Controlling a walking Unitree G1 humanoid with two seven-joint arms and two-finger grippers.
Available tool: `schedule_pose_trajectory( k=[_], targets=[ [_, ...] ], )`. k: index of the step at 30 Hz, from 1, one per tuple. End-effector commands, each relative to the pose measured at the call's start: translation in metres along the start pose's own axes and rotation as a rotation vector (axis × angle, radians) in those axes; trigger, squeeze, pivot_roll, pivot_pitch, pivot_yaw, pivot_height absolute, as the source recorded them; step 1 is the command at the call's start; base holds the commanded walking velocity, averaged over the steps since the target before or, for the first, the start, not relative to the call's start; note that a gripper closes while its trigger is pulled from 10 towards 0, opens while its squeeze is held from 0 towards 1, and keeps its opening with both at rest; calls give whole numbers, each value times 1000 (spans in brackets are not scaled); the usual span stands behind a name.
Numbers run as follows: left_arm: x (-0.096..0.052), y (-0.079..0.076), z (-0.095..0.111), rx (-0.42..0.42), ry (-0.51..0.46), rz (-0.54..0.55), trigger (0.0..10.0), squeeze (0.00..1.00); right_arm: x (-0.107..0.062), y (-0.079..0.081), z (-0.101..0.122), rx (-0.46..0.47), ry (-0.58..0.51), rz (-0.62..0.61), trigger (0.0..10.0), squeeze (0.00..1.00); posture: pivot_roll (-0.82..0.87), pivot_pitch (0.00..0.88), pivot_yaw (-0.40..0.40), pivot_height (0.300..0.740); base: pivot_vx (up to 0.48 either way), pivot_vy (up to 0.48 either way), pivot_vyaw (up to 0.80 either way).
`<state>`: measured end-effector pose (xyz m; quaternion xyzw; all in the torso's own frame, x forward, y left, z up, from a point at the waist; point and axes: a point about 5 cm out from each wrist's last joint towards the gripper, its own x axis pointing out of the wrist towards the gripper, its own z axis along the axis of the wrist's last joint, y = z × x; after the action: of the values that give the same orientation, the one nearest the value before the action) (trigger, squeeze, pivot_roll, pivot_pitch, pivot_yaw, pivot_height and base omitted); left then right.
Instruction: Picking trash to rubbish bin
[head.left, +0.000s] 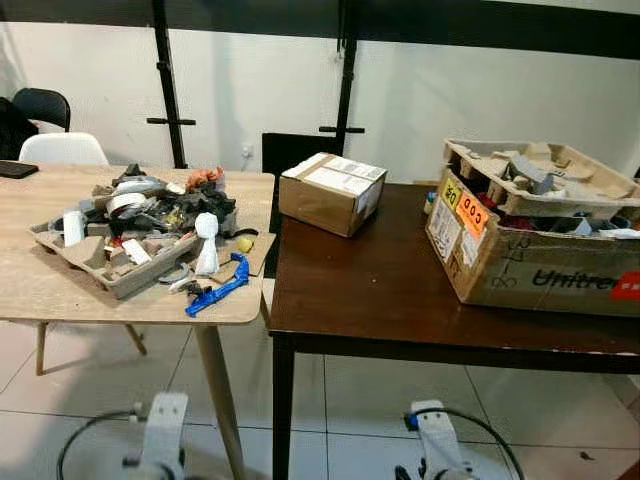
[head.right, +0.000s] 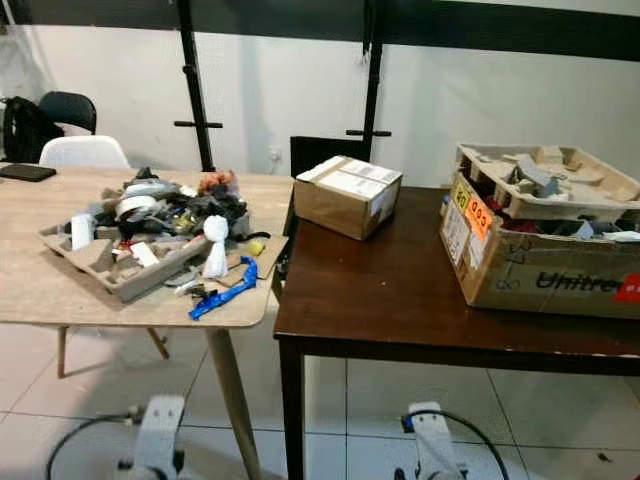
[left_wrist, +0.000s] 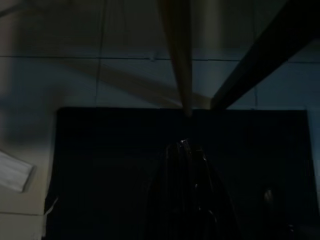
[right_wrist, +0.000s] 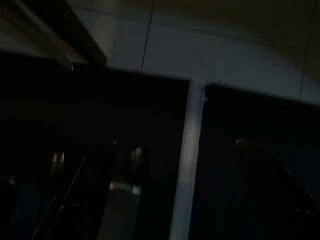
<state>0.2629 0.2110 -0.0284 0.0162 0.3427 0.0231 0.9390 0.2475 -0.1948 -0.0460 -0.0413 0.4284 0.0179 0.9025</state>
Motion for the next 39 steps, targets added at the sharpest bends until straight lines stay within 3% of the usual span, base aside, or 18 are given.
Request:
schedule_pose_trajectory(
  k=[1, 7, 12, 13, 14, 16, 17, 19, 24, 27, 30, 31, 33, 39],
  targets=[
    [-4, -4, -20, 8, 68, -11, 10000, 0, -2, 0, -26, -13, 85, 2, 10000, 0, 58, 40, -44, 740, 0, 0, 0],
    [-20, -12, -73, 43, 231, -58, 10000, 0, -13, 7, -79, -34, 223, 28, 10000, 0, 58, 46, -41, 740, 0, 0, 0],
    [-22, -13, -79, 48, 243, -67, 10000, 0, -14, 9, -87, -38, 243, 31, 10000, 0, 60, 41, -38, 740, 0, 0, 0],
    [-21, -13, -74, 46, 231, -64, 10000, 0, -13, 9, -83, -38, 232, 30, 10000, 0, 60, 37, -37, 740, 0, 0, 0],
    [-12, -13, -51, 48, 173, -54, 10000, 0, -8, 7, -62, -35, 176, 16, 10000, 0, 60, 28, -36, 740, 0, 0, 0],
    [-10, -12, -43, 48, 151, -50, 10000, 0, -6, 6, -54, -33, 155, 11, 10000, 0, 60, 28, -36, 740, 0, 0, 0],
    [-2, -11, -14, 39, 79, -38, 10000, 0, -2, 3, -26, -13, 82, -5, 10000, 0, 60, 23, -35, 740, 0, 0, 0],
    [3, -11, 9, 31, 19, -33, 10000, 0, 0, 1, -3, 0, 23, -11, 10000, 0, 60, 20, -35, 740, 0, 0, 0],
    [5, -9, 24, 21, -23, -30, 10000, 0, 1, -1, 11, 6, -14, -13, 10000, 0, 60, 22, -35, 740, 0, 0, 0],
    [3, -8, 10, 32, 11, -32, 10000, 0, 0, -1, -1, -1, 17, -13, 10000, 0, 61, 30, -34, 740, 0, 0, 0],
    [-5, -5, -26, 53, 105, -36, 10000, 0, -3, 1, -32, -16, 96, -8, 10000, 0, 62, 42, -35, 740, 0, 0, 0],
    [-11, -4, -48, 60, 167, -39, 10000, 0, -6, 2, -52, -18, 146, -3, 10000, 0, 63, 45, -34, 740, 0, 0, 0],
    [-18, -2, -65, 66, 219, -43, 10000, 0, -10, 3, -67, -17, 185, -2, 10000, 0, 62, 47, -35, 740, 0, 0, 0],
    [-28, 0, -89, 63, 285, -45, 10000, 0, -17, 0, -92, -15, 247, -5, 10000, 0, 62, 42, -35, 740, 0, 0, 0]
  ],
)
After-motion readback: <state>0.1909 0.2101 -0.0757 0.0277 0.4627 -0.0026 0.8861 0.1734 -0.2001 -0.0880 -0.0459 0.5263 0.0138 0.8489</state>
